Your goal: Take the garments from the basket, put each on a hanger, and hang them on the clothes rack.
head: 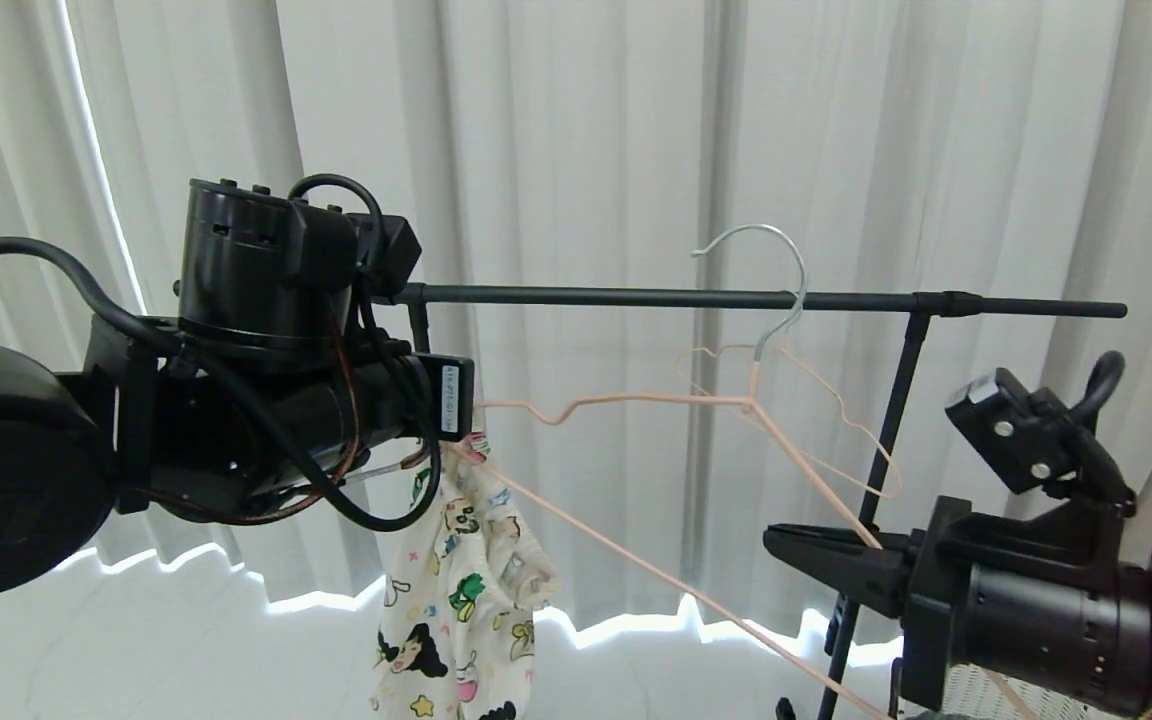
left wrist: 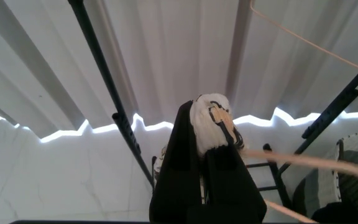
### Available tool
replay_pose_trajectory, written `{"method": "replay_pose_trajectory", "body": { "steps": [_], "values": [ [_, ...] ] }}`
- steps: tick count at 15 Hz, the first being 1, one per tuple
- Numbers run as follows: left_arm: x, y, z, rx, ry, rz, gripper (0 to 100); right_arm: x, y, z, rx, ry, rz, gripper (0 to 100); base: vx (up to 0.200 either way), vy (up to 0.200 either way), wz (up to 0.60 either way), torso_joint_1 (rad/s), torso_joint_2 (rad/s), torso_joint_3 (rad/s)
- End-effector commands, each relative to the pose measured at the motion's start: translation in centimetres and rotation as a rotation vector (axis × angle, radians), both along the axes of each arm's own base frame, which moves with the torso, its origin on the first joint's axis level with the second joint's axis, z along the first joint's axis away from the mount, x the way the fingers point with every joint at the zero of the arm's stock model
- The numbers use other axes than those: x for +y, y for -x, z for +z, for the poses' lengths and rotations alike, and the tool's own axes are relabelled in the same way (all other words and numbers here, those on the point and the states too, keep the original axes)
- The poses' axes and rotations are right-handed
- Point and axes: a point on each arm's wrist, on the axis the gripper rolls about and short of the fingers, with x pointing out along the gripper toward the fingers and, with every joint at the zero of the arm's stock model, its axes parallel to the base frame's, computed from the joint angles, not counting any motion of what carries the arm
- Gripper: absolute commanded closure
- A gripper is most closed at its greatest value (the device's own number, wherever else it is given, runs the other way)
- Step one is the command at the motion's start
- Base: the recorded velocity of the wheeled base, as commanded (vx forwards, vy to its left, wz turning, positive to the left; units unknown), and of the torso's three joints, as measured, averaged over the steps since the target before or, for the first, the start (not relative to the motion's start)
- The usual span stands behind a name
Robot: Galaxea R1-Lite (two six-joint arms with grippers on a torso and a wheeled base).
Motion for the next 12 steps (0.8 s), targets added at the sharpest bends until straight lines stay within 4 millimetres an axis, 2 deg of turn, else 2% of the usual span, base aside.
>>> {"method": "replay_pose_trajectory", "body": {
  "steps": [1, 5, 12],
  "values": [
    [0.0, 0.0, 0.1, -0.002, 0.007, 0.003, 100, 2.0, -1.4, -0.9, 0.022, 0.021, -0.013, 100, 0.0, 0.0, 0.0, 0.0, 0.0, 0.0],
    [0.0, 0.0, 0.2, -0.004, 0.017, 0.01, 100, 3.7, -1.8, -1.4, 0.033, 0.038, 0.012, 100, 0.0, 0.0, 0.0, 0.0, 0.0, 0.0],
    [-0.3, 0.0, 1.7, -0.043, 0.077, 0.018, 100, 6.0, -2.3, -3.5, 0.031, 0.081, -0.046, 100, 0.0, 0.0, 0.0, 0.0, 0.0, 0.0]
  ]
}}
